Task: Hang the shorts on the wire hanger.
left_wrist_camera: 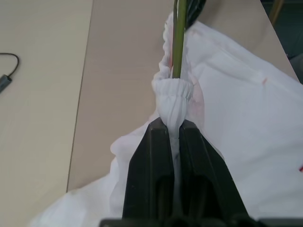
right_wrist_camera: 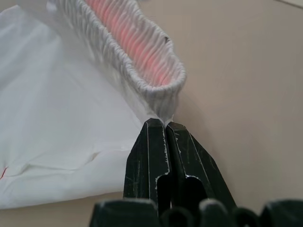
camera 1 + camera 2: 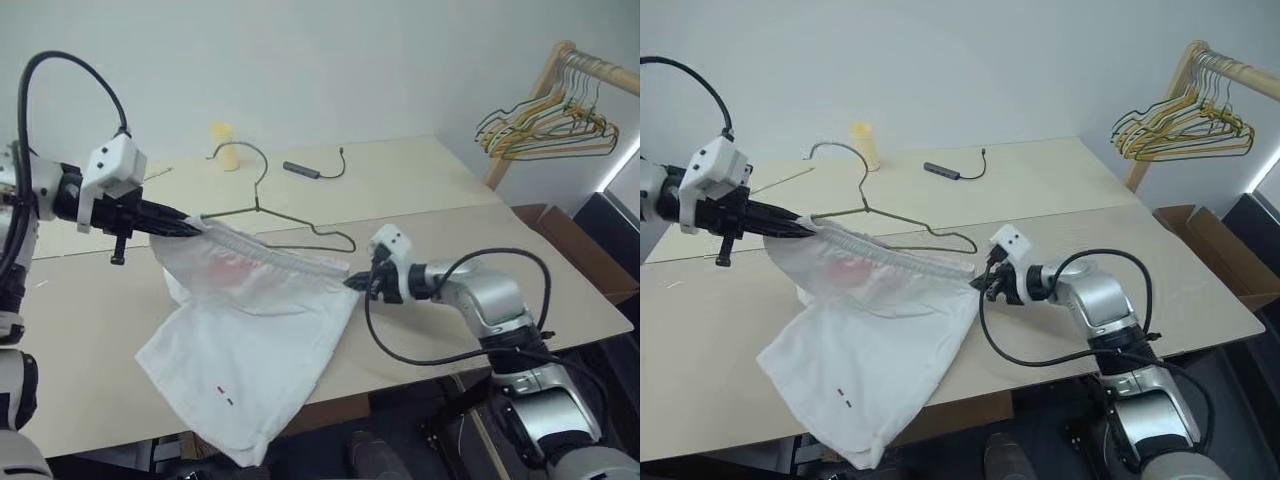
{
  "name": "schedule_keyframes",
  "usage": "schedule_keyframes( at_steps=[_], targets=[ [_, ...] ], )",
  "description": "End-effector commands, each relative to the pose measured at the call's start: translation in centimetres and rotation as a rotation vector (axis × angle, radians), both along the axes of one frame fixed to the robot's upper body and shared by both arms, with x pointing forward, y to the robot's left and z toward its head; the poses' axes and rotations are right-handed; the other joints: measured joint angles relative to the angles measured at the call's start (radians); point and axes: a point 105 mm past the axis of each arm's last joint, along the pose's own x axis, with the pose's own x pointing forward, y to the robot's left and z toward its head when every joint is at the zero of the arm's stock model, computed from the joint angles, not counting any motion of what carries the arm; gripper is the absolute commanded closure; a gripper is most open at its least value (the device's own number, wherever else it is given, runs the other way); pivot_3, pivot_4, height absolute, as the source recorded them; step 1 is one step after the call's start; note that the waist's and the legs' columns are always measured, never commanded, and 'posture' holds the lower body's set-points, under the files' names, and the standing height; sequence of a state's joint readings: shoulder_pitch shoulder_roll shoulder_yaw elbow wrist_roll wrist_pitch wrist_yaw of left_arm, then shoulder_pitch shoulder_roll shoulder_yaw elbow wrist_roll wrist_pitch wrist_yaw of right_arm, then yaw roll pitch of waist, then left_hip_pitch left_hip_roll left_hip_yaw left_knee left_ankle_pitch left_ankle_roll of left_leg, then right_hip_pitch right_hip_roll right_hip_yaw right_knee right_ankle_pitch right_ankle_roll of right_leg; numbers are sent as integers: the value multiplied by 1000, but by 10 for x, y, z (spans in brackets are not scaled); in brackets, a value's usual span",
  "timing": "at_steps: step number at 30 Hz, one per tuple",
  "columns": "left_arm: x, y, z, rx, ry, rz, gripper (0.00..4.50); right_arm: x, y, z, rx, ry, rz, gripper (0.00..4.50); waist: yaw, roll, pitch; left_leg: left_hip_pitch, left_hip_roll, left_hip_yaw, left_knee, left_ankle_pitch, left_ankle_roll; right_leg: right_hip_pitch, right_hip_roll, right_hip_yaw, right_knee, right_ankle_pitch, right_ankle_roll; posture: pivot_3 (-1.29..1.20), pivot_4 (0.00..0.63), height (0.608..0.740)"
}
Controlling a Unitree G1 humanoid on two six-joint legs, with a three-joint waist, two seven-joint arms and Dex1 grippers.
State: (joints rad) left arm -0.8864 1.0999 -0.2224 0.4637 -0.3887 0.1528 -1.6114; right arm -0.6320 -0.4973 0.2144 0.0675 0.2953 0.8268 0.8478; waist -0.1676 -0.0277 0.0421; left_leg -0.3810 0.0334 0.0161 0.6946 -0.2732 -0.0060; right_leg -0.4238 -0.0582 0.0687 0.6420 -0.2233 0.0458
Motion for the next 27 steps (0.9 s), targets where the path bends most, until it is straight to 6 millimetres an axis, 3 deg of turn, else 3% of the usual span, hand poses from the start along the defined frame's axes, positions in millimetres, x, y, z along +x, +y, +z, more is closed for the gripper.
schedule_keyframes(
  at_steps=[1, 11, 20, 27],
  targets=[
    [-2, 7, 10, 29, -38, 16, 4500, 10, -21, 18, -22, -83, -53, 4440, 0, 0, 0, 0, 0, 0, 0, 0, 0, 0, 0, 0, 0, 0, 0, -95, 0, 740],
    [10, 9, -4, 104, -35, 57, 4500, 8, -20, 43, -89, -254, 4, 4440, -1, 0, 0, 0, 0, 0, 0, 0, 0, 0, 0, 0, 0, 0, 0, -107, 0, 740],
    [24, -8, 1, 89, -117, 58, 4500, -6, 9, 92, -239, -577, 208, 4440, -1, 0, 0, -1, 0, 0, 0, 0, 0, -1, 0, 0, 0, 0, 0, -115, 0, 740],
    [28, -14, 6, 66, -144, 50, 4500, -9, 30, 109, -345, -768, 335, 4440, -8, 0, 0, -1, 0, 0, 0, 0, 0, -1, 0, 0, 0, 0, 0, -124, 0, 740]
  ],
)
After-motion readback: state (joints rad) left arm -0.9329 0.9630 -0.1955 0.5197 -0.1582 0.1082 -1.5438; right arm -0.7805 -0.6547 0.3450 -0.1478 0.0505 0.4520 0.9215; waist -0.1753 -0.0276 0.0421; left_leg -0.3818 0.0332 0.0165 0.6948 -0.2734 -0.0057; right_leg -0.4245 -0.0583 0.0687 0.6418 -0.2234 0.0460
